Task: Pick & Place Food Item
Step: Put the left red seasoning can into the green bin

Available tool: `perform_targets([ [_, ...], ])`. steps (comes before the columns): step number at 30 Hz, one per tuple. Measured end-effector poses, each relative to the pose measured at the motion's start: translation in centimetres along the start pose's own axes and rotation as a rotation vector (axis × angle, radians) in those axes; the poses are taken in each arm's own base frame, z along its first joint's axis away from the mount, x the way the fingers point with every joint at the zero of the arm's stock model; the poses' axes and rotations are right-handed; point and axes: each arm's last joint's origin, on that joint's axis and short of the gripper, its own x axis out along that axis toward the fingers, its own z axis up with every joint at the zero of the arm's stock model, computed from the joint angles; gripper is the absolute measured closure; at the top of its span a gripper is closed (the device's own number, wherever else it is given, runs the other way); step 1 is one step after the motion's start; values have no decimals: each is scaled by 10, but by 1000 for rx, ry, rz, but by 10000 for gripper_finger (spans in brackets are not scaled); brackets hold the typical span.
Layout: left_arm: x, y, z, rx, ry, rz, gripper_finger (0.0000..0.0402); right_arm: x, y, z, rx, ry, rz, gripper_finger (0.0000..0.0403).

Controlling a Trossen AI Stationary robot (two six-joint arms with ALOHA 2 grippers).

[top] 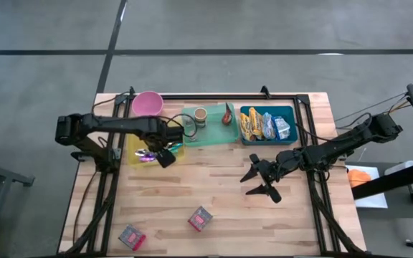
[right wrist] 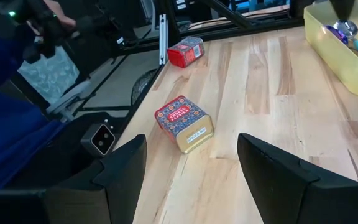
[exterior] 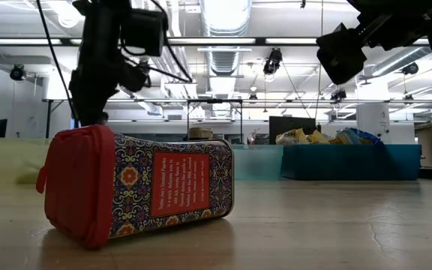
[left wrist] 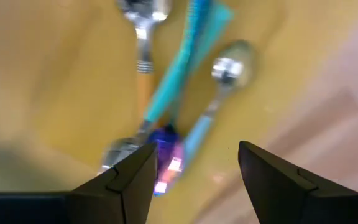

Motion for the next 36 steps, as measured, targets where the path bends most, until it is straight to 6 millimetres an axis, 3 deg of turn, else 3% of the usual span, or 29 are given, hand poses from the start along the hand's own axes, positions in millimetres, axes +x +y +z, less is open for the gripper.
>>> perform_targets([
  [10, -5, -50, -30, 142, 36, -148, 171, 2, 1, -2, 49, 12, 4, 154],
  [19, -10, -89, -71, 323, 73, -247, 171, 15, 7, -4, 26, -41, 59, 154],
  [29, -13, -123, -150, 571, 131, -246, 171, 19, 5, -6, 26, -25, 50, 154],
  [36, -12, -133, -203, 546, 185, -206, 172, 25, 6, -3, 26, -26, 49, 154],
])
